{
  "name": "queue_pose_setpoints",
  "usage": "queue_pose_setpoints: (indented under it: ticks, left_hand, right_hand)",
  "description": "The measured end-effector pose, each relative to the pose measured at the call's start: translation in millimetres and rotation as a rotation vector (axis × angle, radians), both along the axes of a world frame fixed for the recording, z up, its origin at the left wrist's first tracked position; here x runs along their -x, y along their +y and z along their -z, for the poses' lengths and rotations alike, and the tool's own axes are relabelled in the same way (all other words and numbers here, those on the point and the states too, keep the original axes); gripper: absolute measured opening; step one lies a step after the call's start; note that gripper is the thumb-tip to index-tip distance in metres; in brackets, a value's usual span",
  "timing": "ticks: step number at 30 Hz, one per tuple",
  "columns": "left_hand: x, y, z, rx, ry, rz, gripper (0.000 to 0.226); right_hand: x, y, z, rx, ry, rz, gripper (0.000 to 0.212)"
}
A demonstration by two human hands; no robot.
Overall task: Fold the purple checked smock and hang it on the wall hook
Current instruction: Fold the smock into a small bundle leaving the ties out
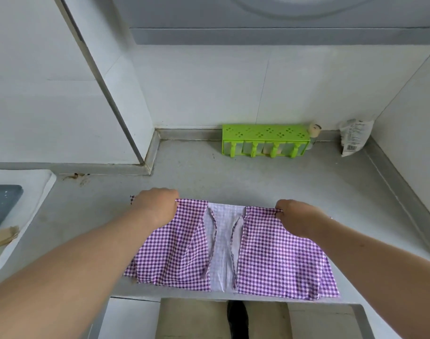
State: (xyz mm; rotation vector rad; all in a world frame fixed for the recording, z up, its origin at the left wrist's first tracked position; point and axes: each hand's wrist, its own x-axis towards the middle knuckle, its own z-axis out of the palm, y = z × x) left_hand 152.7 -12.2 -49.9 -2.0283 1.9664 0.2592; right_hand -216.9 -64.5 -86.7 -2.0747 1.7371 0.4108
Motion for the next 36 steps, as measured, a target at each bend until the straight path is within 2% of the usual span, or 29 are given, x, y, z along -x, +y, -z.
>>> queue_pose_setpoints:
  ticks: [8, 13, 17, 24, 26, 28, 30, 32, 36]
  left_hand:
    - [6, -25, 41, 0.032, 0.011, -0.083, 0.023]
    - [5, -13, 57, 0.060, 0.067, 0.032, 0.032]
    - [-1, -3, 68, -0.087, 0.081, 0.104, 0.038]
    - [-17, 9, 92, -0.336, 0.134, 0.014, 0.080]
    - [-17, 13, 98, -0.353, 0.127, -0.014, 0.089]
    - [-16, 16, 103, -0.349, 0.126, -0.018, 0.095]
    - [-13, 18, 103, -0.335, 0.127, -0.001, 0.099]
    - [-10, 17, 102, -0.321, 0.115, 0.020, 0.098]
    - [-9, 16, 102, -0.345, 0.082, 0.038, 0.090]
  right_hand:
    - [0, -19, 53, -0.036, 0.061, 0.032, 0.022]
    - [-2, -24, 69, 0.002, 0.083, 0.022, 0.025]
    - [-6, -26, 75, 0.025, 0.112, 0.013, 0.026]
    - [-14, -23, 73, 0.083, 0.137, 0.011, 0.034]
    - [-25, -15, 65, 0.210, 0.085, -0.062, 0.038]
    - [-47, -1, 51, 0.303, -0.034, -0.160, 0.032]
    - [-75, 15, 38, 0.269, -0.145, -0.253, 0.024]
    - [-105, 30, 34, 0.169, -0.196, -0.308, 0.027]
    - [-155, 41, 42, 0.116, -0.096, -0.270, 0.037]
